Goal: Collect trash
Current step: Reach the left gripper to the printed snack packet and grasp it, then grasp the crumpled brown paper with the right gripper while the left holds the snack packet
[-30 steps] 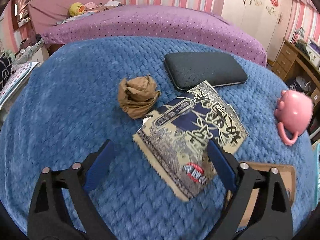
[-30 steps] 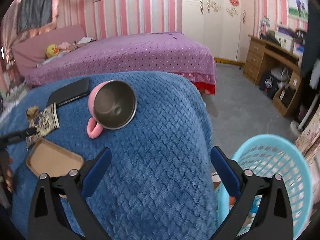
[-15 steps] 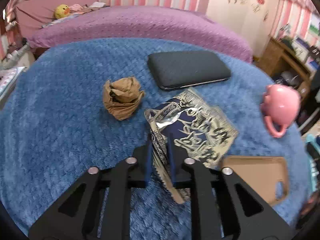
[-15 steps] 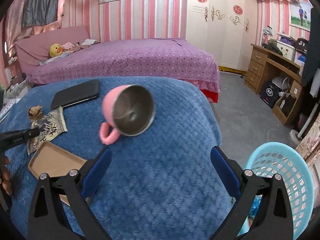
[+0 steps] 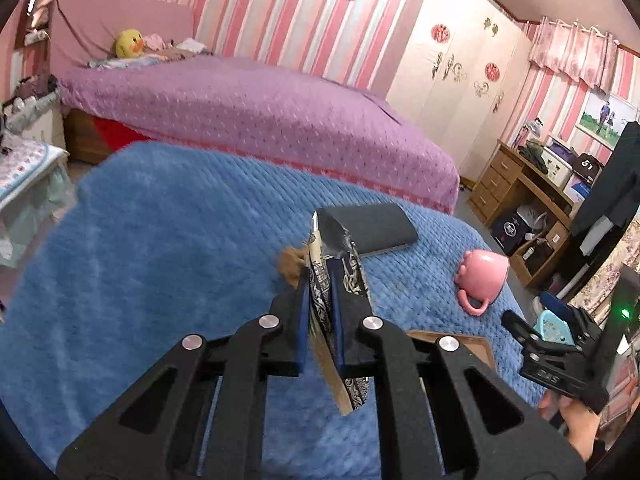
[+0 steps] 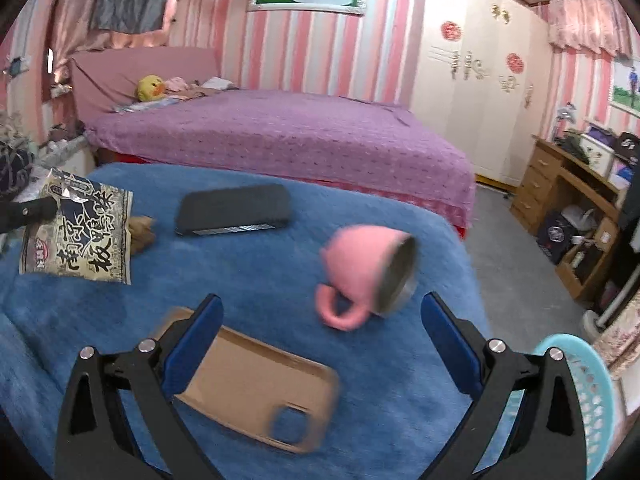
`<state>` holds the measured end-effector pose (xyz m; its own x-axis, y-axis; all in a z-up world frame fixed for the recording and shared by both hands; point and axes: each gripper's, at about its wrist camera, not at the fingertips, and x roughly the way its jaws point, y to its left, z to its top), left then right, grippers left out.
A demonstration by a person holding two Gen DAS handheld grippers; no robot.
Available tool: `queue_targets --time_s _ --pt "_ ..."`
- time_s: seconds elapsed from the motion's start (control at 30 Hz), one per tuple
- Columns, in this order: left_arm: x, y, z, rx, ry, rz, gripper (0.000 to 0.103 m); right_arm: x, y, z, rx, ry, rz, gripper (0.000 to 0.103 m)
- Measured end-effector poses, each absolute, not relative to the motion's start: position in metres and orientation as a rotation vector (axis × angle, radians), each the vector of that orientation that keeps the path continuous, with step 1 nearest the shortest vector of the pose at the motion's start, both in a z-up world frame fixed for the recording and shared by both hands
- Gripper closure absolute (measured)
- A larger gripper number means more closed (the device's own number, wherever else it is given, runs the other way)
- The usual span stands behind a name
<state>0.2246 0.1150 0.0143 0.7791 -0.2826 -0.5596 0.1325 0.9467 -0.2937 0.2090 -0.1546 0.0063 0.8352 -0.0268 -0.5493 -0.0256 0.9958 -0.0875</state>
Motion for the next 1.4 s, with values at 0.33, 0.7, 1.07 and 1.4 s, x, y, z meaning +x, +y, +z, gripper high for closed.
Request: queue_targets --time_s 0.33,0.7,1.07,1.4 --pt "0.222 0.213 0.006 -0.263 0.639 0.032 0.095 0.270 -0.052 -0.024 -0.125 0.632 0.146 0.006" --pt "0.241 0.250 -0.016 -0.303 0.711 0.161 0.094 0.329 0.019 -0.049 -0.226 0.731 0.256 0.026" --pt "0.231 0.225 0.002 -0.300 0.686 0.092 0.094 0.300 -0.010 -0.031 -0.179 0.690 0.296 0.056" --pt "0.204 0.153 0.034 -0.258 0.651 -0.046 0.094 0.224 -0.108 0.005 -0.131 0.637 0.165 0.056"
